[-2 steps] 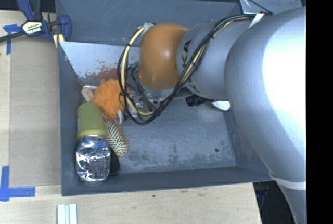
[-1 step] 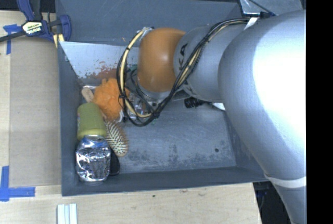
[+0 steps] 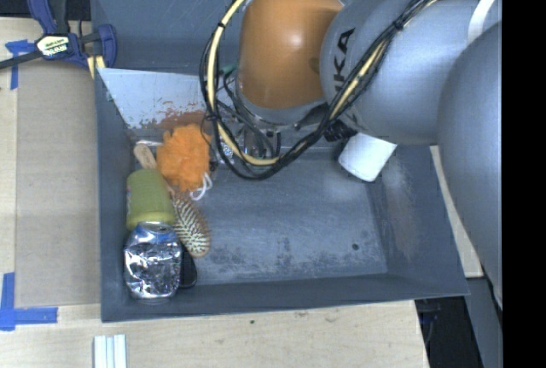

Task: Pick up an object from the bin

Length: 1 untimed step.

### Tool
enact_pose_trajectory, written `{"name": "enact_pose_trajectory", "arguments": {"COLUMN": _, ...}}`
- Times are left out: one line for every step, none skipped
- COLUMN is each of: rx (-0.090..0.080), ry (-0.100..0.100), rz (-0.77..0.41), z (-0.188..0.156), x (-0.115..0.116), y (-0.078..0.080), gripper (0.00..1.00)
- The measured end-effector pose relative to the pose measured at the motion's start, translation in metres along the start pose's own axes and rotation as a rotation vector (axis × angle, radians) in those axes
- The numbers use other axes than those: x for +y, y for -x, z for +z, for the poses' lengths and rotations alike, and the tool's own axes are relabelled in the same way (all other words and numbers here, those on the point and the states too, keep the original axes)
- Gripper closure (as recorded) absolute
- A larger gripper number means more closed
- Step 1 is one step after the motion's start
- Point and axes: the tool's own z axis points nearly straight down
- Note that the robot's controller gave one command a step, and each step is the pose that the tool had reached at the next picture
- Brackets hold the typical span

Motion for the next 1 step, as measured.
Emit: {"name": "enact_pose_trajectory", "arguments": {"rx": 0.009, "ry": -0.004, "rz": 0.001, "z": 0.0053, "x": -0.0011, "y": -0.0016, "gripper": 0.0}}
